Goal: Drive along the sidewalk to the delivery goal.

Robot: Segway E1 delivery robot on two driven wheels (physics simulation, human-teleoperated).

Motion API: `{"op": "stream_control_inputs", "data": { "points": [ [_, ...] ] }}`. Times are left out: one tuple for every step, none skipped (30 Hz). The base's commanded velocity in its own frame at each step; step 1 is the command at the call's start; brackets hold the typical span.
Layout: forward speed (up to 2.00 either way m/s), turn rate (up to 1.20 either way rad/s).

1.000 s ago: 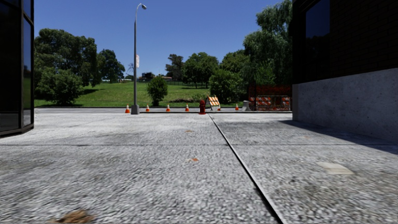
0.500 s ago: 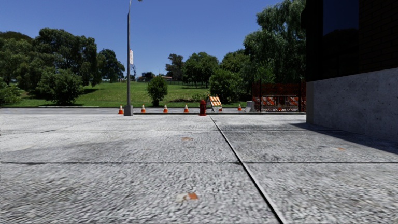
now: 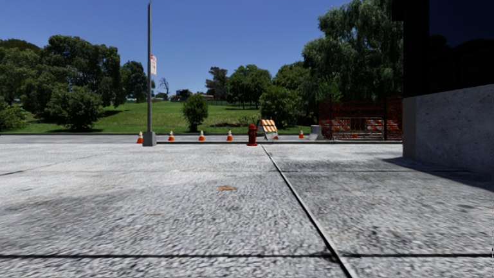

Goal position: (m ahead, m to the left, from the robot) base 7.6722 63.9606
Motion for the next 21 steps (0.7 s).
{"op": "stream_control_inputs", "data": {
  "points": [
    [2.00,0.00],
    [2.00,0.00],
    [2.00,0.00],
    [2.00,0.00],
    [2.00,0.00],
    [2.00,0.00],
    [2.00,0.00],
    [2.00,0.00],
    [2.00,0.00],
    [2.00,0.00],
    [2.00,0.00],
    [2.00,0.00],
    [2.00,0.00],
    [2.00,0.00],
    [2.00,0.00],
    [2.00,0.00],
    [2.00,0.00],
    [2.00,0.00],
    [2.00,0.00],
    [2.00,0.00],
    [2.00,0.00]
  ]
}}
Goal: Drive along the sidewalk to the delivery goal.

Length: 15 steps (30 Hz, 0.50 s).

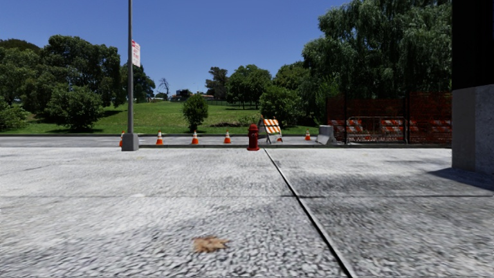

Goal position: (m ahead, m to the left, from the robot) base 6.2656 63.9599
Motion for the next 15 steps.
{"op": "stream_control_inputs", "data": {
  "points": [
    [2.00,0.00],
    [2.00,0.00],
    [2.00,0.00],
    [2.00,0.00],
    [2.00,0.00],
    [2.00,0.00],
    [2.00,0.00],
    [2.00,0.00],
    [2.00,0.00],
    [2.00,0.00],
    [2.00,0.00],
    [2.00,0.00],
    [2.00,0.00],
    [2.00,0.00],
    [2.00,0.00]
  ]
}}
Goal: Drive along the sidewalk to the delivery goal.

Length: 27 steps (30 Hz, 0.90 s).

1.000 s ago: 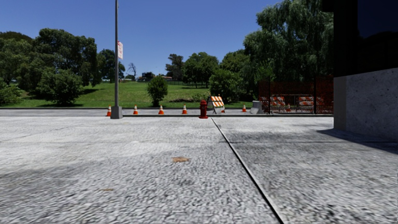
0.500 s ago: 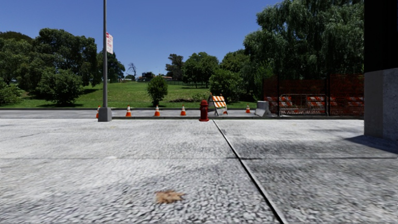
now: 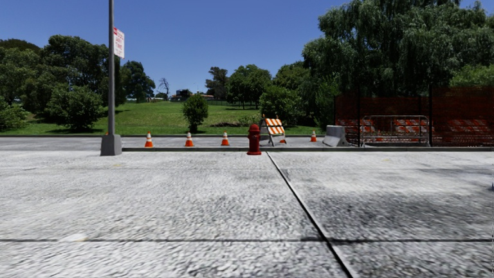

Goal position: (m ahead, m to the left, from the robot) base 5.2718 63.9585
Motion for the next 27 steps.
{"op": "stream_control_inputs", "data": {
  "points": [
    [2.00,0.00],
    [2.00,0.00],
    [2.00,0.01],
    [2.00,0.03],
    [2.00,0.03],
    [2.00,0.05],
    [2.00,0.14],
    [2.00,0.21],
    [2.00,0.37],
    [2.00,0.37],
    [2.00,0.53],
    [2.00,0.71],
    [2.00,0.82],
    [2.00,0.91],
    [2.00,0.91],
    [2.00,0.96],
    [2.00,0.99],
    [2.00,1.09],
    [2.00,1.20],
    [2.00,1.20],
    [2.00,1.20],
    [2.00,1.20],
    [2.00,1.20],
    [2.00,1.20],
    [2.00,1.20],
    [2.00,1.20],
    [2.00,1.20]
  ]
}}
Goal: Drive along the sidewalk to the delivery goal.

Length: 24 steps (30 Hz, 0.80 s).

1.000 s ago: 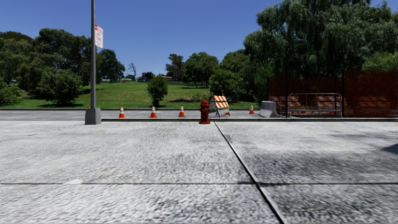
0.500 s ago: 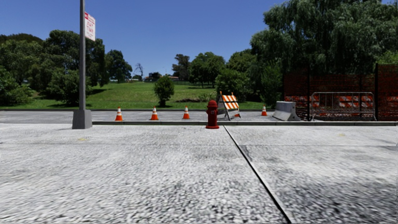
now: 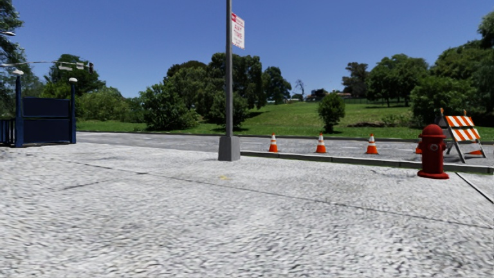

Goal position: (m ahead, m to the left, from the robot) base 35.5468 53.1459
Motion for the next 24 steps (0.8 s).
{"op": "stream_control_inputs", "data": {
  "points": [
    [2.00,1.20],
    [2.00,1.20],
    [2.00,1.20],
    [2.00,1.20],
    [2.00,1.20],
    [2.00,1.20],
    [2.00,1.20],
    [2.00,1.20],
    [2.00,1.17],
    [2.00,1.15],
    [2.00,1.14],
    [2.00,1.14],
    [2.00,1.07],
    [2.00,0.98],
    [2.00,0.96],
    [2.00,0.95],
    [2.00,0.95],
    [2.00,0.90],
    [2.00,0.71],
    [2.00,0.24],
    [2.00,0.03],
    [2.00,0.00],
    [2.00,0.00],
    [2.00,0.00]
  ]
}}
